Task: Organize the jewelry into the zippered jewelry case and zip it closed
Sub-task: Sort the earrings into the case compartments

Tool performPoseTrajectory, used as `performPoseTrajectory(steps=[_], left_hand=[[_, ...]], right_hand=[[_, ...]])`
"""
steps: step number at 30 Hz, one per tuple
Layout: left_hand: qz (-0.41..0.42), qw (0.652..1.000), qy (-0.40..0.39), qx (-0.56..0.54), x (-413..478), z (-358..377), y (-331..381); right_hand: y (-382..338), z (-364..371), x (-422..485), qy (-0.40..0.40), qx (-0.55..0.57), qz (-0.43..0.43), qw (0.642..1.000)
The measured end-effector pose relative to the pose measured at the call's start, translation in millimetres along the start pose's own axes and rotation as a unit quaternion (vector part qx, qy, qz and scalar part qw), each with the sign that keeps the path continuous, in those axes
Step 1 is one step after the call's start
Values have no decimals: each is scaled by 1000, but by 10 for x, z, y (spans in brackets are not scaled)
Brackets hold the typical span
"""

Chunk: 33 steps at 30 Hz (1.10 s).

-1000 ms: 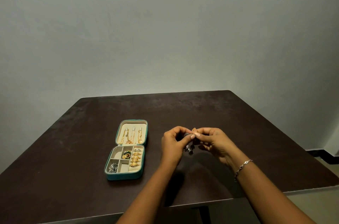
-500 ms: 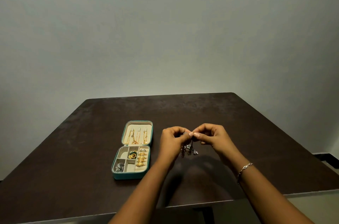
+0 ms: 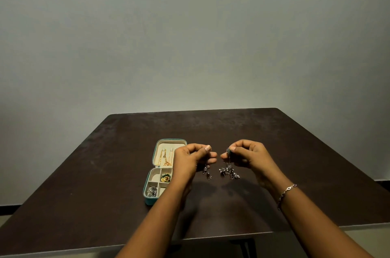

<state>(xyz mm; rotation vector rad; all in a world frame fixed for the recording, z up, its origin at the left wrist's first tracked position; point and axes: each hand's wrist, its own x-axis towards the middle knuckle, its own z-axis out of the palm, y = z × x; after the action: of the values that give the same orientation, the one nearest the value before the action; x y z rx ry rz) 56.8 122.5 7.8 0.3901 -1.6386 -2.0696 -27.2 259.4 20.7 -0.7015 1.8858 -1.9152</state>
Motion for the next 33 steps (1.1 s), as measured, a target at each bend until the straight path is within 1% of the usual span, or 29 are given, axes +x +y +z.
performPoseTrajectory(steps=[3,6,10,16,19,26,33], left_hand=[[7,1000,3,-12,-30,-128,69],[17,1000,-1,5,-74,-290,140],[21,1000,4,13,-155,-530,222],[36,997,38,50,-270,-910,286],[46,995,55,68,-303,-1061,292],[62,992,85,70,-259,-1212,345],[67,990,102,67,-230,-1292,342]], right_hand=[[-11,100,0,-9,13,3,1000],[-20,227,-9,-16,36,8,999],[10,443,-9,-33,29,18,999],[77,767,18,-59,36,32,997],[102,918,54,-75,56,39,995],[59,1221,209,-105,77,51,990],[77,1458,323,-109,70,52,990]])
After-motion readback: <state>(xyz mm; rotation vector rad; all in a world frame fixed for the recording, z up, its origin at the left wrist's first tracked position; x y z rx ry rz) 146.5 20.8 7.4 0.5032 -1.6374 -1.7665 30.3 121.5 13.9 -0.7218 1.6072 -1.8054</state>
